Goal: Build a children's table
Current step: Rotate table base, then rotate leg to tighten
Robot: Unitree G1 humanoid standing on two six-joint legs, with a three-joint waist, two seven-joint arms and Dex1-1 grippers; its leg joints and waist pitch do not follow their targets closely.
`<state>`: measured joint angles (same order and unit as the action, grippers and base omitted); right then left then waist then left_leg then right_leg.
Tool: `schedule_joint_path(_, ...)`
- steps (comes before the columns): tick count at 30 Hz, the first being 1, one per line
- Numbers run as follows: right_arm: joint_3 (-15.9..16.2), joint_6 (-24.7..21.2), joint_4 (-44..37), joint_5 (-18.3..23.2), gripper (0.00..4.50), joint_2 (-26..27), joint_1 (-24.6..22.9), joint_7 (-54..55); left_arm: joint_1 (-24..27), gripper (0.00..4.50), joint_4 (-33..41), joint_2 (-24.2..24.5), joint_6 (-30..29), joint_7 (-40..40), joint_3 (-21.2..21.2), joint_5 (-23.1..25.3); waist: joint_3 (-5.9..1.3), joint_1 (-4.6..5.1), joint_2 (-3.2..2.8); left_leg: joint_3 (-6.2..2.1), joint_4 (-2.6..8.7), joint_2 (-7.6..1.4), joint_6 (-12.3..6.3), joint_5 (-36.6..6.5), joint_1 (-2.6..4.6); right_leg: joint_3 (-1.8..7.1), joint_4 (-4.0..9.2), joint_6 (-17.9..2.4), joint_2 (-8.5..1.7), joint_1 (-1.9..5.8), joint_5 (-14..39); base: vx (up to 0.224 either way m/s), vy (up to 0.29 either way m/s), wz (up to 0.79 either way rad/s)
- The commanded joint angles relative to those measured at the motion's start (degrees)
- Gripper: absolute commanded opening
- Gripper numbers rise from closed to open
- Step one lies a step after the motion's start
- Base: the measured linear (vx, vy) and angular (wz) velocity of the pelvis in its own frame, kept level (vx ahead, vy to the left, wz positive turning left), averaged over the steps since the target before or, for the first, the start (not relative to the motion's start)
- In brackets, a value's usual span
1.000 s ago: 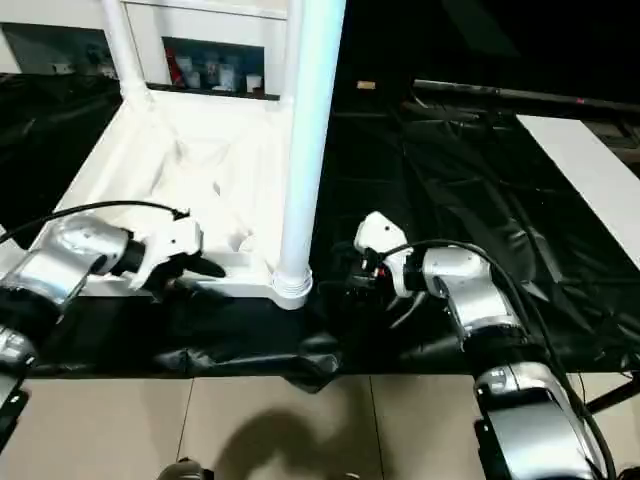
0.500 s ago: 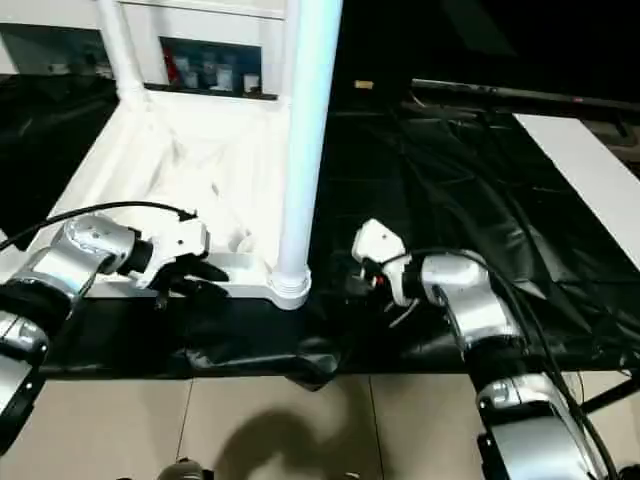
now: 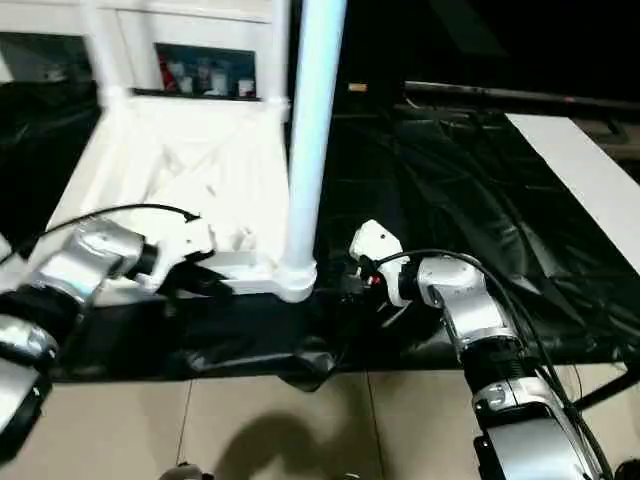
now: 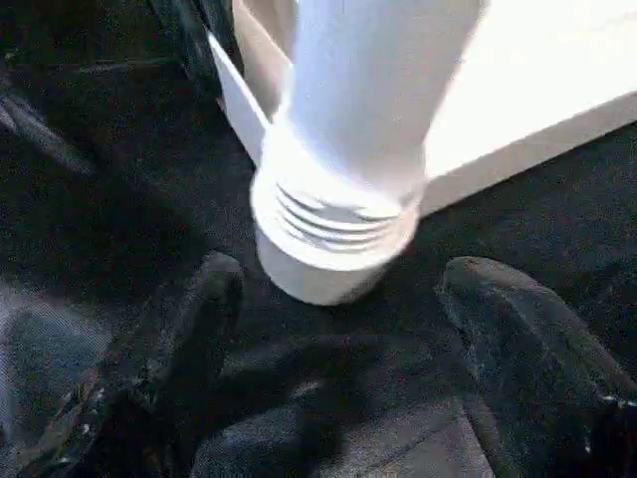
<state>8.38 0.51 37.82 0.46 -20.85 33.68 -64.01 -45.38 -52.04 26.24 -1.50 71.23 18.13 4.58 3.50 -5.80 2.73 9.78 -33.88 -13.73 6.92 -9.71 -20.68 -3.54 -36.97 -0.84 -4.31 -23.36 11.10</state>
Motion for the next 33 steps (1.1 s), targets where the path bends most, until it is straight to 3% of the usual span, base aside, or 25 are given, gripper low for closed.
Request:
schedule_joint_path(1, -1.2, -0.42, -1.15, 0.54, 3.62, 0.06, 0.35, 2.0, 5.25, 0.05, 4.0, -1.61, -5.0, -3.55, -1.4, -2.4, -4.11, -0.3, 0.12, 0.57, 3.66, 0.65, -1.12, -10.85, 0.01, 2.16, 4.26, -14.04, -2.95, 3.64, 5.54, 0.0, 0.0, 0.0)
schedule_joint_path(4, -1.73, -0.8, -0.25, 0.4, 3.62, 0.65, 1.03, 4.05, 8.42, 0.05, 9.01, -2.52, -7.44, -7.05, -1.81, -2.27, -4.17, -0.08, -0.11, 0.68, 3.61, 0.55, -1.86, -10.37, 0.22, 2.26, 4.53, -13.23, -3.04, 3.33, 7.77, 0.0, 0.0, 0.0)
schedule_joint_path(5, -1.67, -1.08, 0.31, 0.44, 3.62, 0.98, 1.49, 4.49, 10.61, 0.05, 13.0, -3.41, -8.1, -9.66, -2.59, -2.44, -4.07, 0.02, 0.27, 0.69, 3.68, 0.54, -1.94, -10.59, 0.05, 2.22, 4.67, -12.7, -3.04, 3.37, 9.15, 0.0, 0.0, 0.0)
schedule_joint_path(8, -1.44, -1.25, 0.65, 0.5, 3.62, 1.25, 1.73, 4.73, 12.21, 0.05, 16.55, -4.26, -8.43, -10.26, -3.18, -3.1, -4.09, 0.07, -0.23, 0.74, 3.67, 0.5, -2.01, -11.36, 0.28, 2.27, 4.93, -12.09, -3.01, 3.05, 10.9, 0.0, 0.0, 0.0)
schedule_joint_path(10, -1.15, -1.23, 1.3, 0.72, 3.62, 2.01, 2.06, 4.88, 13.75, 0.05, 19.82, -4.91, -9.99, -9.81, -3.43, -3.9, -4.02, 0.23, 0.32, 0.73, 3.76, 0.49, -2.18, -11.24, 0.07, 2.22, 4.89, -11.63, -3.01, 3.08, 11.37, 0.0, 0.0, 0.0)
schedule_joint_path(11, -1.12, -1.23, 1.35, 0.72, 3.62, 2.06, 2.08, 4.88, 13.84, 0.05, 19.99, -4.91, -10.12, -9.76, -3.39, -3.88, -4.0, 0.23, 0.2, 0.7, 3.81, 0.56, -2.14, -11.31, 0.09, 2.18, 5.04, -11.01, -2.96, 3.03, 12.55, 0.0, 0.0, 0.0)
schedule_joint_path(12, -0.78, -1.1, 2.08, 0.55, 3.62, 2.78, 2.41, 5.09, 14.71, 0.05, 21.39, -4.56, -11.5, -8.91, -2.45, -3.23, -4.06, 0.25, 0.16, 0.74, 3.76, 0.51, -2.12, -11.36, 0.19, 2.25, 5.03, -10.92, -3.01, 2.95, 12.65, 0.0, 0.0, 0.0)
schedule_joint_path(13, -0.57, -0.97, 2.59, 0.31, 3.62, 3.16, 2.66, 5.38, 15.01, 0.05, 21.59, -4.1, -11.91, -8.35, -1.6, -2.49, -4.06, 0.4, 0.49, 0.71, 3.82, 0.5, -2.21, -10.99, 0.01, 2.23, 4.98, -10.78, -3.01, 3.01, 12.64, 0.0, 0.0, 0.0)
schedule_joint_path(14, -0.4, -0.92, 2.86, 0.17, 3.62, 3.37, 2.81, 5.7, 15.72, 0.05, 23.08, -3.68, -13.13, -8.29, -1.11, -1.99, -4.06, 0.43, 0.2, 0.62, 3.89, 0.44, -2.02, -10.94, 0.01, 2.21, 4.86, -10.68, -3.08, 2.99, 12.74, 0.0, 0.0, 0.0)
schedule_joint_path(16, -0.52, -0.53, 4.72, -0.36, 3.62, 4.34, 3.93, 7.78, 16.91, 0.05, 25.32, -2.77, -15.71, -8.42, -0.11, -0.83, -4.03, 0.49, 0.22, 0.74, 3.86, 0.49, -2.08, -10.7, 0.19, 2.27, 4.98, -10.91, -2.92, 2.74, 12.16, 0.0, 0.0, 0.0)
schedule_joint_path(22, -0.24, 0.32, 8.06, -0.85, 3.62, 5.71, 5.79, 8.3, 17.72, 0.05, 27.54, -1.06, -17.33, -7.28, 1.57, 0.32, -4.19, 0.7, 0.02, 0.7, 3.94, 0.54, -1.62, -10.37, 0.06, 2.25, 4.52, -11.69, -2.77, 2.96, 8.41, 0.0, 0.0, 0.0)
schedule_joint_path(25, 0.37, 0.68, 9.28, -0.78, 3.62, 6.33, 6.26, 6.53, 17.53, 0.05, 27.87, -0.58, -18.13, -7.76, 1.97, 1.35, -4.28, 0.8, 0.37, 0.74, 3.89, 0.55, -1.73, -10.34, 0.12, 2.28, 4.49, -11.86, -2.77, 3.06, 7.48, 0.0, 0.0, 0.0)
schedule_joint_path(33, 1.02, 1.78, 11.38, -0.97, 3.62, 6.22, 6.97, 5.54, 17.17, 0.05, 28.59, 1.19, -20.25, -7.35, 3.09, 2.28, -4.18, 0.8, 0.26, 0.71, 4.02, 0.53, -1.22, -11.54, 0.22, 2.34, 4.76, -11.29, -2.86, 2.92, 10.23, 0.0, 0.0, 0.0)
